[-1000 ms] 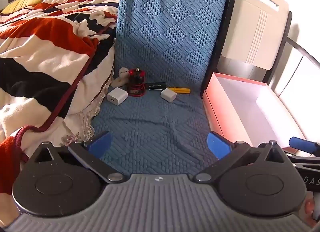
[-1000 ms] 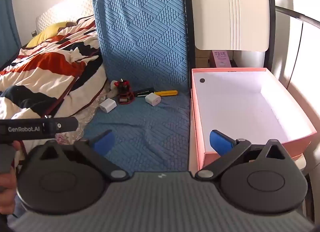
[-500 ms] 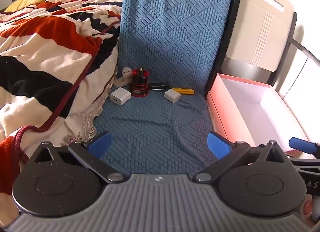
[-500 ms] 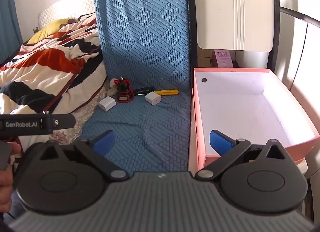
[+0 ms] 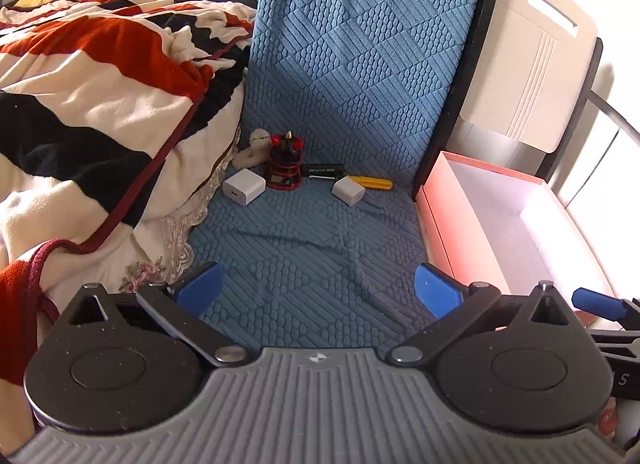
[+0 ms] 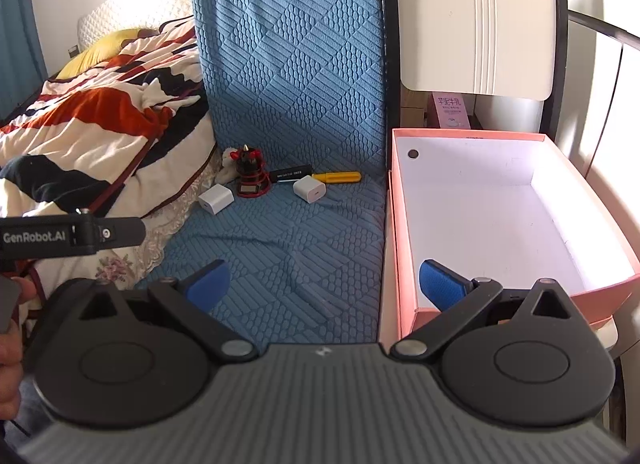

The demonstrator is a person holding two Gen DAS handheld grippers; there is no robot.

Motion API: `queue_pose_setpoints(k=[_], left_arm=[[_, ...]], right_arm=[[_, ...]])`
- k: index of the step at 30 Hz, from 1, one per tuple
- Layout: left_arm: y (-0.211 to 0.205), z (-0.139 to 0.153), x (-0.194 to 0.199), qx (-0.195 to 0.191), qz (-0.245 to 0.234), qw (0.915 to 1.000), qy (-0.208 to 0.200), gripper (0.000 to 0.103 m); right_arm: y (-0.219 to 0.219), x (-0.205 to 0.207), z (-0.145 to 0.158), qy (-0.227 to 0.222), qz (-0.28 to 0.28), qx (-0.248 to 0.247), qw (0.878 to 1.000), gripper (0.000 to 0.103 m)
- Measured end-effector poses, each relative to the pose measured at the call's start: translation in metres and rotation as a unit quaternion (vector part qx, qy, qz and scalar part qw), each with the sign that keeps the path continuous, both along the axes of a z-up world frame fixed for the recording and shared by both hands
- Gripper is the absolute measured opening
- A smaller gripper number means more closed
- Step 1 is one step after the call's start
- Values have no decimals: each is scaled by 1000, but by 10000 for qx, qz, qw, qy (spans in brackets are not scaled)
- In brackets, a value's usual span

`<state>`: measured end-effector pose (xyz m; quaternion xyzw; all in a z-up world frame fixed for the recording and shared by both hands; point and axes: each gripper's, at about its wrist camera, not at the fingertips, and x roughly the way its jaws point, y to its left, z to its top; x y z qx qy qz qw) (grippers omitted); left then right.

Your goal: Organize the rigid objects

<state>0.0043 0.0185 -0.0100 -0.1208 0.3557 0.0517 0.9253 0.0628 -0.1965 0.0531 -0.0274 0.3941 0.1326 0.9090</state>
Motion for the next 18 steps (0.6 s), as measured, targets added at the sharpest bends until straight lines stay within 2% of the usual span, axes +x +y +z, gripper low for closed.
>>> queue_pose_setpoints(k=[9, 11, 15, 18], left_arm=[[28, 8, -13, -15, 99, 9998, -166, 103], [31, 9, -10, 58, 121, 9999, -86, 103], [28, 10, -9, 268, -4, 9996, -23, 103], [27, 7, -11, 194, 45, 9998, -46, 103]], right_arm=[[22, -2, -12, -13, 108, -15, 9999, 103], [26, 0, -16, 45, 146, 51, 9999, 103], [21, 0, -12, -22, 56, 285, 9996, 103], [15, 0, -9, -47, -57, 244, 9997, 103]])
